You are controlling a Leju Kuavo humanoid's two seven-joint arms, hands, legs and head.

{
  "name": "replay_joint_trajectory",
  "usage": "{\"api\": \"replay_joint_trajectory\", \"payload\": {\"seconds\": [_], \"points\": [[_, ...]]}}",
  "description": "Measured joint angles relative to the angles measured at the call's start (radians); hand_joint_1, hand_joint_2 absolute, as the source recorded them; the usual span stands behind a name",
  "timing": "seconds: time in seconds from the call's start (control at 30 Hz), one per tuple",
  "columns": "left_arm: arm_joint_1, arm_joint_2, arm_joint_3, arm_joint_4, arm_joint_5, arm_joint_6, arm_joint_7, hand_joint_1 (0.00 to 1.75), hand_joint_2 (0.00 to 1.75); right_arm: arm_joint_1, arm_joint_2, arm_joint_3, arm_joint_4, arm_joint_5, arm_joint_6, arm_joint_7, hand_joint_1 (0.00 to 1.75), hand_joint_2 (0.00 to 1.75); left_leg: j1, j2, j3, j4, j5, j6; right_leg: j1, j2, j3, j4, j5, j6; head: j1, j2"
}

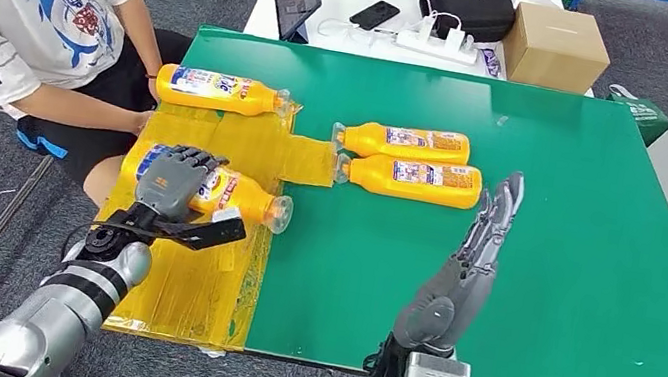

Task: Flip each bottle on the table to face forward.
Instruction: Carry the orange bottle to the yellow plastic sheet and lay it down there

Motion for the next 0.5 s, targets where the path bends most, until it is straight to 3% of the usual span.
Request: {"api": "replay_joint_trajectory", "payload": {"seconds": [0.5], "points": [[-0.052,0.068,-0.018,0.170,0.040,-0.153,-0.003,1.75,1.75,-0.003,-0.031,-0.001,-0.011,-0.099,0.009,0.000,0.00,0.00,0.000,-0.001,-0.001,0.000,0.000,0.000,0.000,0.000,0.001,0.000,0.000,0.000,0.000,0.000]]}}
